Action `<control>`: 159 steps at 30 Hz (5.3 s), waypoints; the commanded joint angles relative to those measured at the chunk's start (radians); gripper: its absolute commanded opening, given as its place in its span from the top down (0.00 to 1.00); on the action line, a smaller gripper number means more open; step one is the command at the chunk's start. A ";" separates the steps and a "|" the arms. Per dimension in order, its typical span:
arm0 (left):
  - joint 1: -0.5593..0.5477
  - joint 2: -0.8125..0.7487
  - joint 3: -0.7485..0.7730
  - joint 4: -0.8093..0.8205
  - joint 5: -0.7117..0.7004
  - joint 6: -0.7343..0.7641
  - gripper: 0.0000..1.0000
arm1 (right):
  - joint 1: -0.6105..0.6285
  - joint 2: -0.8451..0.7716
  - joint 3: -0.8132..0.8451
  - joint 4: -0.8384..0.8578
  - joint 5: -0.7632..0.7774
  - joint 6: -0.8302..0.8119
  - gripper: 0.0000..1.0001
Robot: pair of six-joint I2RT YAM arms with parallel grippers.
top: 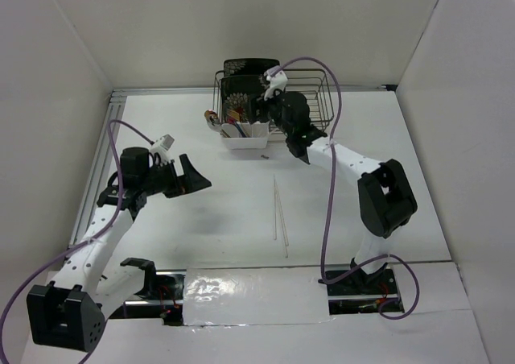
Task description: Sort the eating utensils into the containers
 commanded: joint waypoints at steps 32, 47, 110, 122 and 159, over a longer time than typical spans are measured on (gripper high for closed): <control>-0.866 0.701 0.490 -0.251 -0.752 -0.230 0.19 | -0.139 -1.023 -0.458 -0.854 0.306 0.592 0.11; -0.925 0.967 0.677 -0.306 -0.752 -0.316 0.31 | -0.142 -1.079 -0.527 -0.903 0.251 0.604 0.11; -0.891 0.413 0.185 0.225 -0.530 -0.184 0.95 | 0.064 -0.574 -0.555 -0.483 -0.169 0.687 0.19; -0.879 0.380 0.216 0.177 -0.543 -0.175 0.61 | 0.094 -0.574 -0.333 -0.573 -0.007 0.565 1.00; -0.107 0.019 -0.016 0.042 -0.011 -0.014 0.13 | -0.011 -0.023 0.011 0.278 -0.050 -0.033 1.00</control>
